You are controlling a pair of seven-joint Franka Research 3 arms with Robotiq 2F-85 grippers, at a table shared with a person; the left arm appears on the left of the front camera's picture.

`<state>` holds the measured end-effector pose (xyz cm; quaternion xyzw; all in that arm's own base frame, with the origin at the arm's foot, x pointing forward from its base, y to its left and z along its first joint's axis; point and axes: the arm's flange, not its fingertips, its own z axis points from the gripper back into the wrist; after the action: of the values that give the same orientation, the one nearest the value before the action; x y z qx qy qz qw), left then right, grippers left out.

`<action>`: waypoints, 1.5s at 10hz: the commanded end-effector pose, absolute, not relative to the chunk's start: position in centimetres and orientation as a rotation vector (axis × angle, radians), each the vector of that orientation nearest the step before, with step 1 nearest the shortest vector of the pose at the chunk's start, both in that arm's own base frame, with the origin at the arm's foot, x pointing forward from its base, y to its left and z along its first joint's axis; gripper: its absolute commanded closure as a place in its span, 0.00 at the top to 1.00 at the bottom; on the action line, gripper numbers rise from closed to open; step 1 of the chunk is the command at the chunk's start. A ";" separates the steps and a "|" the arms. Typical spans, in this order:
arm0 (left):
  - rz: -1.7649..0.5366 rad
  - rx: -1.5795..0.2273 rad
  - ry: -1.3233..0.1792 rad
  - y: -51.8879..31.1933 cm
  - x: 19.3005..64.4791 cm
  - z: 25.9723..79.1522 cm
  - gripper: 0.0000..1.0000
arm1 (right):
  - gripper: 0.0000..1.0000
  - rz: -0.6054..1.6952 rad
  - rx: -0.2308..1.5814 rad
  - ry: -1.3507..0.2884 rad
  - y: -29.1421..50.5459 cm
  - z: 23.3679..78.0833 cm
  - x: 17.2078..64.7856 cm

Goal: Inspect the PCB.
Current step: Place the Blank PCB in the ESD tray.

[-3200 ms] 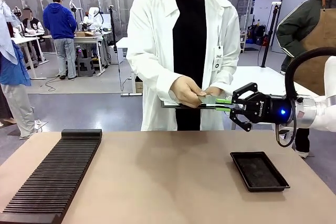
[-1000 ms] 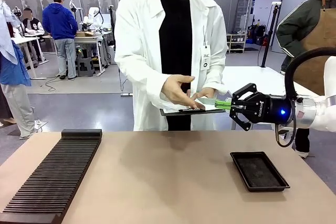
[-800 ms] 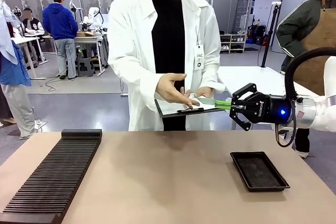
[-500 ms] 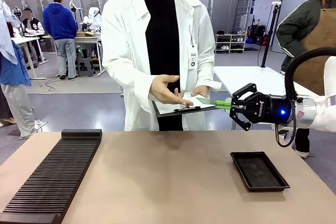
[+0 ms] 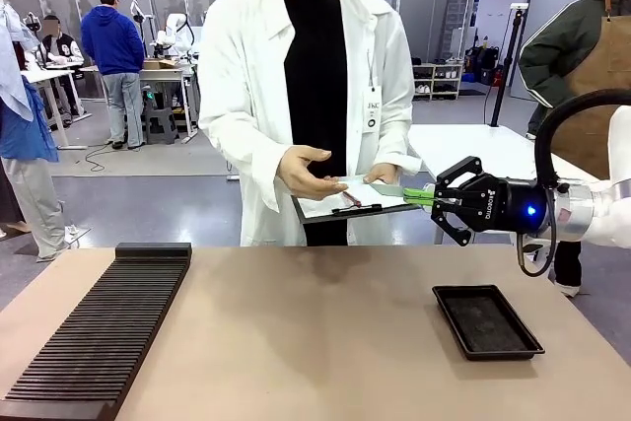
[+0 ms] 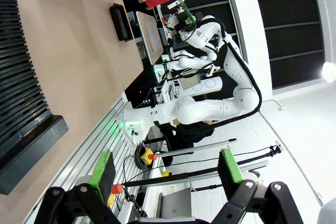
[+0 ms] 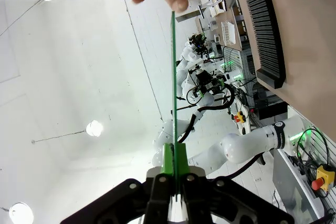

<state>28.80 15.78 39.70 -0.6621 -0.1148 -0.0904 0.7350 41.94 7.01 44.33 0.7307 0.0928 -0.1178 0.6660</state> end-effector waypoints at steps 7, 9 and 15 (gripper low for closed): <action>-0.197 -1.447 -0.247 15.8 28.6 40.1 1.00 | 0.03 -0.009 1.428 0.030 0.9 47.1 41.1; -0.197 -1.447 -0.247 15.8 28.6 40.1 1.00 | 0.03 0.003 1.325 -0.031 -2.3 45.9 41.5; -0.197 -1.447 -0.247 15.8 28.6 40.1 1.00 | 0.03 0.014 1.034 -0.112 -7.3 39.4 42.4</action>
<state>28.80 15.79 39.70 -0.6621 -0.1149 -0.0903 0.7350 41.78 -7.90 40.38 0.5193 -0.0408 -0.0070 0.8536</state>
